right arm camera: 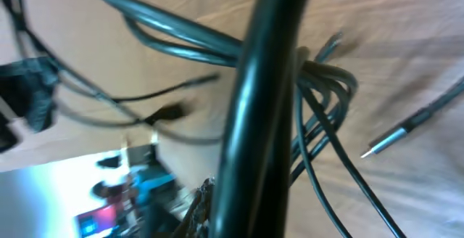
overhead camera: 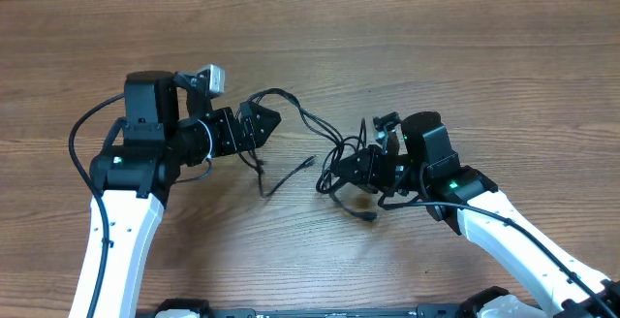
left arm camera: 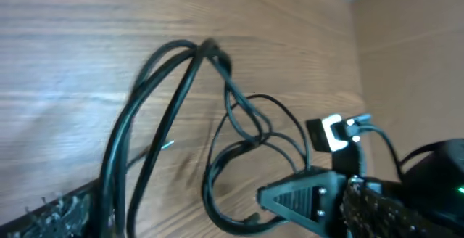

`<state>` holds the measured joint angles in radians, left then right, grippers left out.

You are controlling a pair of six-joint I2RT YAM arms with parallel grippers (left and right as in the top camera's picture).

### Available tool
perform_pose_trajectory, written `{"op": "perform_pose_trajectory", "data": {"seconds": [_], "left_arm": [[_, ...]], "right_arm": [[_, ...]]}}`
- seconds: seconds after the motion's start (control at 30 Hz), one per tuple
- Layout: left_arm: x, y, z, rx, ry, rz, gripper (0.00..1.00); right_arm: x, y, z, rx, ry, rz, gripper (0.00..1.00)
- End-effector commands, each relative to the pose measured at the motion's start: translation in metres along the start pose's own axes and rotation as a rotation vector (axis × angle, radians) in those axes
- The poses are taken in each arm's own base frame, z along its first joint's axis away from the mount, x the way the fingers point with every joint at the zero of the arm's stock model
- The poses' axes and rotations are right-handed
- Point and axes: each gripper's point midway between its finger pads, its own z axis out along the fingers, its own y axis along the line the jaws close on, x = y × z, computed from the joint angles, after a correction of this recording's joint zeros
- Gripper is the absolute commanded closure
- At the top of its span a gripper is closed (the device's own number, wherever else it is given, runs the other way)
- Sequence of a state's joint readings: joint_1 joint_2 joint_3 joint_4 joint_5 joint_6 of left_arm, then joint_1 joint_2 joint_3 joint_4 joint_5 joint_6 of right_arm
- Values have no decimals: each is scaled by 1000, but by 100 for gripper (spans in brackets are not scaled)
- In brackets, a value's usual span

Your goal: Untangle cables

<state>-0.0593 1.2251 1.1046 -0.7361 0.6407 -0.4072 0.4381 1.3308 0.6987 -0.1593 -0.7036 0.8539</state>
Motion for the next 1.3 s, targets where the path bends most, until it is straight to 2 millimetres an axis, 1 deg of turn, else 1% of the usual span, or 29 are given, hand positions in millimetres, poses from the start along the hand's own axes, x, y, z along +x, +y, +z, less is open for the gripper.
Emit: {"op": "perform_pose_trajectory", "data": {"seconds": [0.0,0.07,0.13,0.27,0.37,0.4,0.47,0.53,0.6,0.63,0.7,0.77,0.8,0.9,1.0,1.03,1.1,1.2,1.27], "left_arm": [[0,3,-3,-43,-9,30,1],[4,5,-3,-47,6,16,0],[9,7,-3,-55,24,-11,0],[16,11,-2,-70,52,-103,0],[17,13,0,-76,62,-148,0],[17,13,1,-77,64,-161,0],[19,15,5,-80,75,-197,1],[22,15,10,-84,95,-230,1],[29,15,15,-94,127,-279,1],[32,15,19,-99,143,-313,1],[37,14,25,-107,168,-372,0],[41,15,33,-118,191,-407,1],[43,16,36,-121,202,-409,0],[51,17,46,-131,249,-414,0],[61,15,56,-137,292,-406,0],[64,13,60,-138,306,-400,0],[70,11,67,-141,332,-390,0],[81,8,80,-159,372,-440,0],[83,7,87,-161,380,-458,0]], "right_arm": [[8,27,-3,-118,72,11,96],[6,40,-5,-173,77,-11,96],[4,49,-7,-208,80,19,96],[3,48,-6,-195,94,251,96],[2,48,-6,-190,98,342,96],[0,49,-7,-195,95,343,96],[-5,57,-9,-229,77,285,96],[-10,69,-12,-275,54,189,96],[-15,81,-16,-323,20,75,96],[-19,90,-19,-355,-6,-6,96],[-25,100,-25,-396,-55,-145,96],[-29,106,-31,-420,-88,-275,92],[-30,105,-32,-419,-96,-305,92],[-31,101,-37,-424,-77,-307,92],[-30,96,-39,-418,-38,-189,93],[-30,95,-39,-415,-33,-167,95],[-30,95,-39,-415,-33,-164,96],[-30,95,-38,-415,-32,-162,96],[-30,94,-38,-413,-30,-154,96]]}}
